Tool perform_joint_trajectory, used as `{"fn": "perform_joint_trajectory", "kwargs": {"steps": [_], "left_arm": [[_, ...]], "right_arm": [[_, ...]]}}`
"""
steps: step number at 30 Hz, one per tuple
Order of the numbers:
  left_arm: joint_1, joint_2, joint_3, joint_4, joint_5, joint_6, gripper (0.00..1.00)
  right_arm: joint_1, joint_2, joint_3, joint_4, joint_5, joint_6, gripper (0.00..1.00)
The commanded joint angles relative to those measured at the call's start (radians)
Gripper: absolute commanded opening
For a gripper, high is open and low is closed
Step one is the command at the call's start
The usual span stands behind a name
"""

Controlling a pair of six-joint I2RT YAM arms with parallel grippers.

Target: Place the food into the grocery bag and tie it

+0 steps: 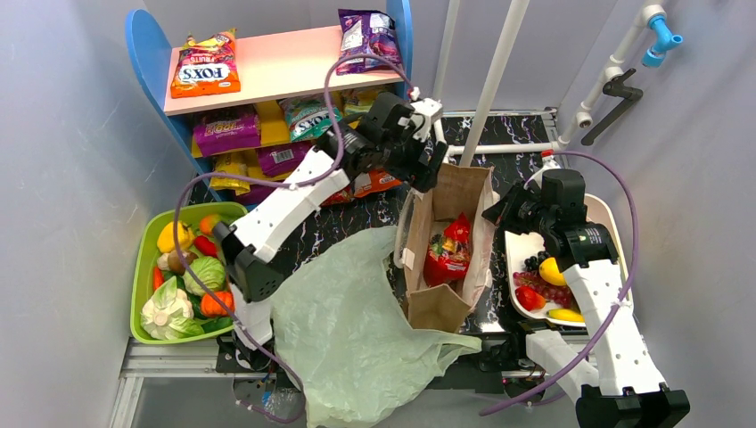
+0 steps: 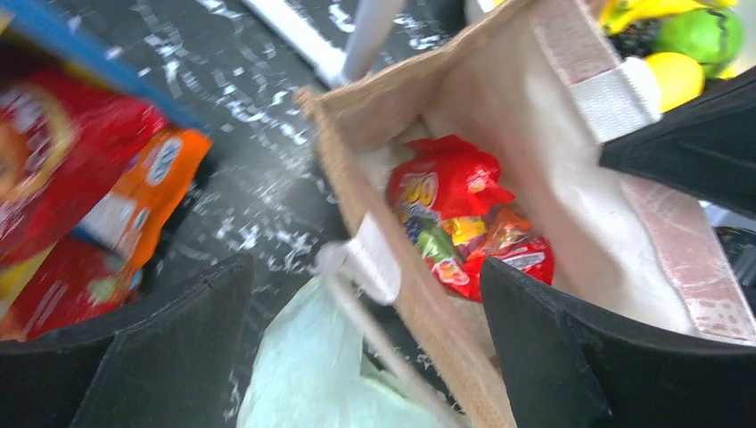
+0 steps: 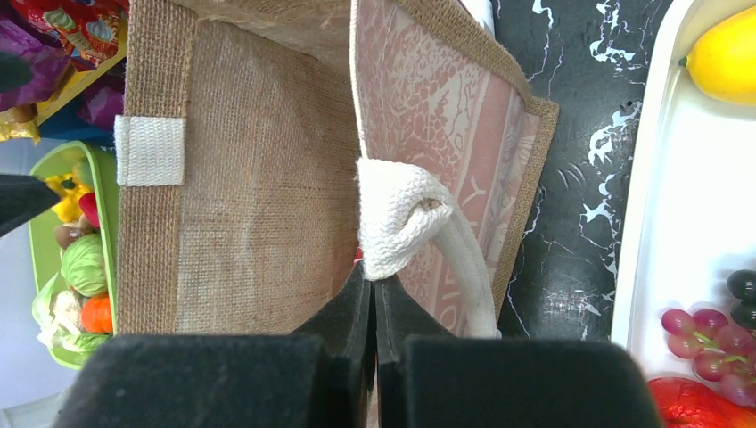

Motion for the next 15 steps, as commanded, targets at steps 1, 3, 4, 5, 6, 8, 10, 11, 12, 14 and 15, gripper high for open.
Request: {"fn": "perform_joint_trajectory", "kwargs": {"steps": [1, 3, 4, 5, 6, 8, 10, 11, 12, 14, 15], "left_arm": [[-0.005, -0.159, -0.142, -0.005, -0.243, -0.069, 0.98], [-0.005, -0.172, -0.2, 0.027, -0.233, -0.094, 0.97], [-0.005, -0.175, -0.221, 0.04, -0.226, -0.107, 0.95], [-0.005, -0.173, -0.239, 0.054, -0.219, -0.12, 0.93], [-0.005, -0.171, -0.256, 0.067, -0.209, -0.133, 0.91], [-0.005, -0.164, -0.284, 0.091, -0.181, -0.161, 0.86], [-0.005, -0.164, -0.323, 0.126, -0.139, -0.196, 0.84], [-0.005, -0.164, -0.34, 0.143, -0.122, -0.212, 0.83], [-0.005, -0.166, -0.358, 0.16, -0.105, -0.232, 0.82], [-0.005, -0.167, -0.389, 0.194, -0.059, -0.262, 0.8], [-0.005, -0.169, -0.405, 0.204, -0.051, -0.28, 0.77]], "right_arm": [[0.0, -0.008, -0.016, 0.018, -0.007, -0.009, 0.01], [0.0, -0.006, -0.018, 0.018, -0.01, -0.009, 0.01], [0.0, -0.005, -0.017, 0.017, -0.012, -0.008, 0.01], [-0.001, -0.004, -0.017, 0.016, -0.012, -0.008, 0.01], [0.0, -0.006, -0.015, 0.015, -0.012, -0.008, 0.01], [0.0, -0.009, -0.012, 0.009, -0.01, -0.01, 0.01], [0.0, -0.012, -0.01, 0.004, -0.007, -0.011, 0.01], [0.0, -0.013, -0.009, 0.004, -0.006, -0.012, 0.01], [0.0, -0.015, -0.009, 0.003, -0.008, -0.012, 0.01], [0.0, -0.014, -0.009, 0.003, -0.01, -0.011, 0.01], [0.0, -0.014, -0.009, 0.002, -0.013, -0.012, 0.01]]}}
